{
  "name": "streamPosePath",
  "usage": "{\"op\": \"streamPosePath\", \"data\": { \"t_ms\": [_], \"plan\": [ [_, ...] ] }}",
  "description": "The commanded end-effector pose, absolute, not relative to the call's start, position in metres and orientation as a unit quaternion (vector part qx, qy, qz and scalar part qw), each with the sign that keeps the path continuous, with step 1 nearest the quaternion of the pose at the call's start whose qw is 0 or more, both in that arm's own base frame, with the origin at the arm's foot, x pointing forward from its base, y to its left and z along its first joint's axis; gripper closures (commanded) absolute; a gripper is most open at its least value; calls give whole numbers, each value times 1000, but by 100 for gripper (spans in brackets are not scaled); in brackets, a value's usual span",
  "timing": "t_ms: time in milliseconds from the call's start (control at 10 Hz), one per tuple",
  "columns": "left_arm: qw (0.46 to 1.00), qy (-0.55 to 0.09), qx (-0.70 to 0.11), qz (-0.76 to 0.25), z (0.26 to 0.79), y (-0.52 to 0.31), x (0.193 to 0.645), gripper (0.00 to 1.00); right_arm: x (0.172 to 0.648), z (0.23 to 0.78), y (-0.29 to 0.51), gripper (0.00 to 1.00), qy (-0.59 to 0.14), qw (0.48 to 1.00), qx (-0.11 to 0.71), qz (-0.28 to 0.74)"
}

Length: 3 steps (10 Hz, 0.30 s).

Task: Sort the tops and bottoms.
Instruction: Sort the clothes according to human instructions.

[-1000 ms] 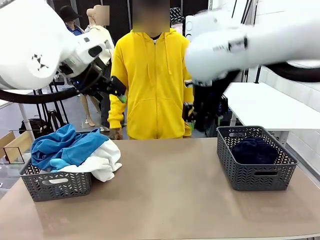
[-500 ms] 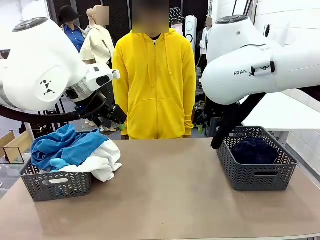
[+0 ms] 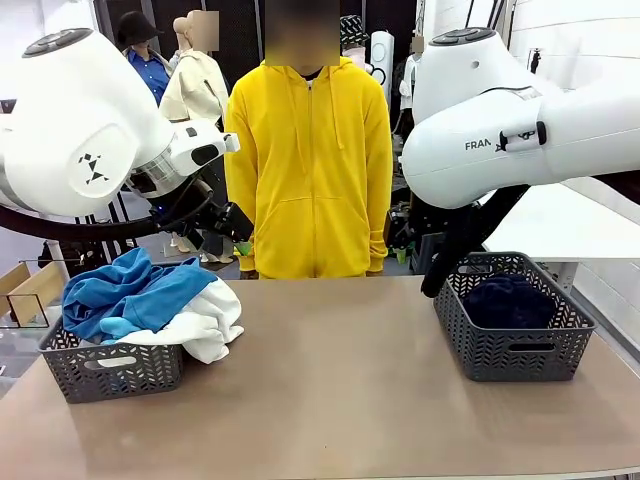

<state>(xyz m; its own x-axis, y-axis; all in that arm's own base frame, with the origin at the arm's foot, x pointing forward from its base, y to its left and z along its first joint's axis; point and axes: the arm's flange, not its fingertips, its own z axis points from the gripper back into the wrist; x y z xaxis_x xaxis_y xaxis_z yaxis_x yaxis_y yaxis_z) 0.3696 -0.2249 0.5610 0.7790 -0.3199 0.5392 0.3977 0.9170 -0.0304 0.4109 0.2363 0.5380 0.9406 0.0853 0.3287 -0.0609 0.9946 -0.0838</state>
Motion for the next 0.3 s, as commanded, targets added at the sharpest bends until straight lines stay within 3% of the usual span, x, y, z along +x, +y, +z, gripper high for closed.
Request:
{"op": "streamPosePath", "data": {
  "t_ms": [0, 200],
  "plan": [
    [939, -276, -73, -194, 561, -224, 371, 0, 410, 536, 237, 0, -165, 985, -32, 39],
    [939, -276, -73, -194, 561, -224, 371, 0, 410, 536, 237, 0, -165, 985, -32, 39]
  ]
}}
